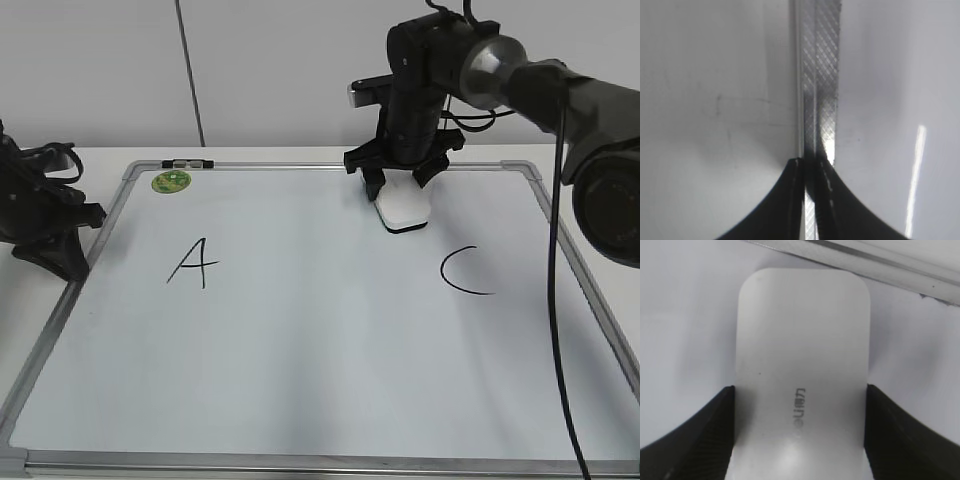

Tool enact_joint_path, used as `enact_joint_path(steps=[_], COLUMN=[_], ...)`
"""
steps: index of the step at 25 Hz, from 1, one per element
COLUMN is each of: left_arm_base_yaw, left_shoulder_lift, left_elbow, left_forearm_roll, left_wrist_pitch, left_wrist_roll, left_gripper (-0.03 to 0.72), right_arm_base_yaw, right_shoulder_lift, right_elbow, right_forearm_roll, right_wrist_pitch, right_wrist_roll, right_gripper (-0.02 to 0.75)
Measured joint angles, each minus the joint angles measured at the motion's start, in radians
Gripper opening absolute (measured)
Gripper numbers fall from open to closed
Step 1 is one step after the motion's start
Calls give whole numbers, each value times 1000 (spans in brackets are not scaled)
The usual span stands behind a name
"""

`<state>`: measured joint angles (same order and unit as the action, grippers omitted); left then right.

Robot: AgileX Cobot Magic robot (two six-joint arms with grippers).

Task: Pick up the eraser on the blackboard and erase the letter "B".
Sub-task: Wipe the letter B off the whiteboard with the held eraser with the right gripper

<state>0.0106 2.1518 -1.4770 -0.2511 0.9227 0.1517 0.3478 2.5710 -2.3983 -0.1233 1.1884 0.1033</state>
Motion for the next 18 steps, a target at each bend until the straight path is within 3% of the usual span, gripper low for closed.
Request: enact_joint_path(steps=[5,14,18], left_arm_base_yaw=[0,0,0], left_shoulder_lift=[0,0,0], left_elbow=[0,0,0], left_forearm_roll=[0,-2,-2], left_wrist_pitch=[0,0,0], left_wrist_roll=[0,0,0], left_gripper=[25,25,25], right_arm_base_yaw=[30,191,208], right_shoulder_lift=[0,0,6], right_elbow=[0,0,-25], right_forearm_roll=[-14,29,29], right_wrist_pitch=[-3,-26,-4], right_wrist_roll=[0,-15,-21], right_gripper=[540,540,540])
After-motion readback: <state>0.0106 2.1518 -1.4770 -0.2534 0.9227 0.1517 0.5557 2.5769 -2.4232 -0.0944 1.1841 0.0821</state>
